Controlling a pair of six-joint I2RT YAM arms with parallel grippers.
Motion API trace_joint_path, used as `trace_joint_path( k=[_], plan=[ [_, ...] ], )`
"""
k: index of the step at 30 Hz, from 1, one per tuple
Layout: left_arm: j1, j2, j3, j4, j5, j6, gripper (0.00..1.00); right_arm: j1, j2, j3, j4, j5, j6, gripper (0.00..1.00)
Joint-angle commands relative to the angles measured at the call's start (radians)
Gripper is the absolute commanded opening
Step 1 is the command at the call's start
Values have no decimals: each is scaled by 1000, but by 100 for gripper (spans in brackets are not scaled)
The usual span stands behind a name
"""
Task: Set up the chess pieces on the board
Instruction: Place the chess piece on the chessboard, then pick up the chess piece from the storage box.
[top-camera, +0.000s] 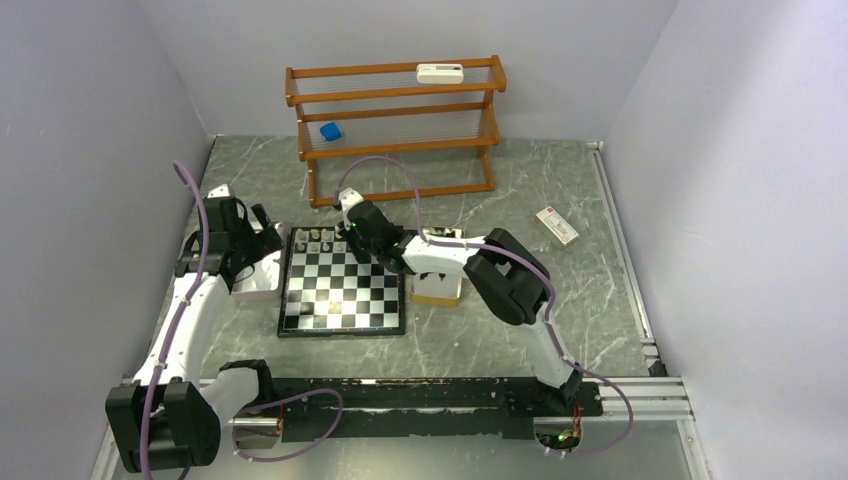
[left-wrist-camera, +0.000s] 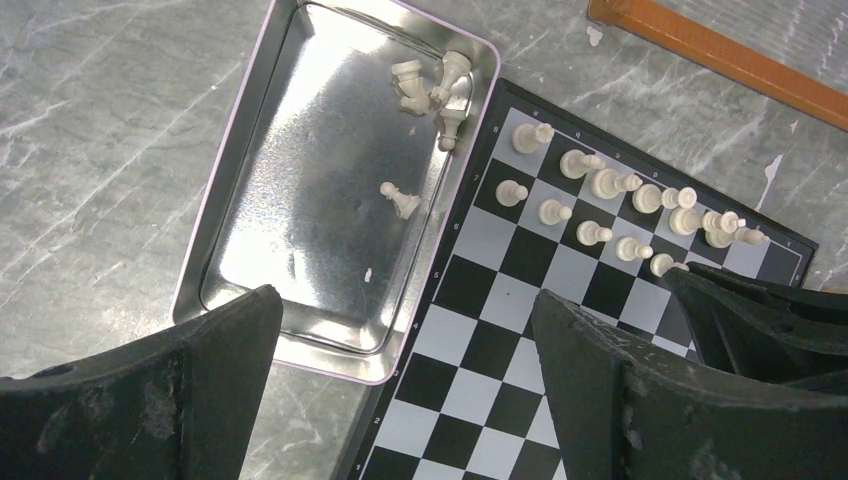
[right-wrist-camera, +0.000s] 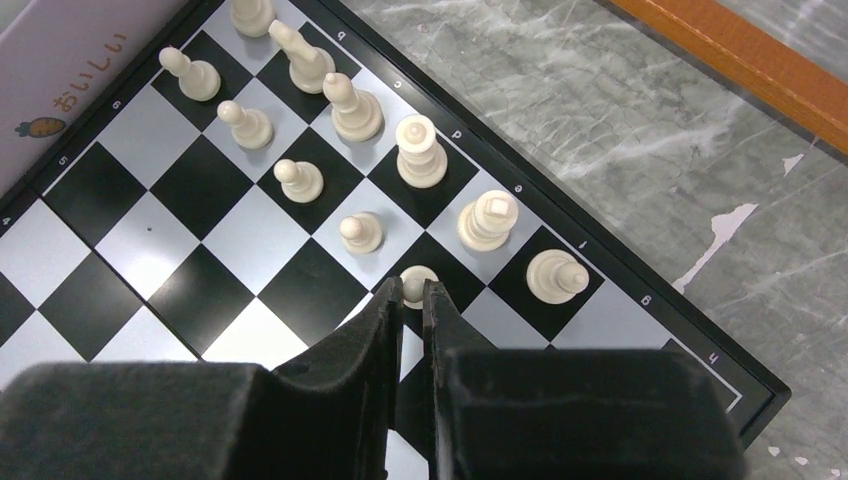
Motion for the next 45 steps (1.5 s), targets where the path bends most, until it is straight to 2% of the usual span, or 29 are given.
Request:
trace_joint_path(
  k=[1,7,15,21,25,29,30,31,34,37,40,45],
  plan=[
    [11,-9,18,-4,-19,5,99,9,15,28,-35,27,17,17],
    [12,-10,17,-4,-25,5,99,10,10,68,-72,55,22,33],
    [11,-6,19,-7,-25,7,99,9,-57,79,-118,48,51,44],
    [11,35,32,-23,-49,-14,99,10,-224,-20,-115,54,90,54],
    [24,90,51,-30,-45,-29,99,9,-373,-125,-74,21,125,67],
    [61,172,88,-29,-44,-36,89,9,-498,-206,-48,-13,149,85],
    [67,193,99,-24,-49,-35,85,9,-529,-223,-45,-21,154,94],
    [70,212,109,-15,-52,-37,82,9,-558,-239,-41,-28,156,99],
    [77,270,141,18,-7,-36,73,9,-635,-276,-40,-45,163,100],
    [77,353,174,47,17,-35,59,9,-708,-297,-55,-34,173,100],
    [77,447,217,56,20,-21,37,8,-770,-326,-46,-38,179,100],
    [77,555,244,87,35,-33,36,9,-832,-370,-28,-8,164,100]
  ],
)
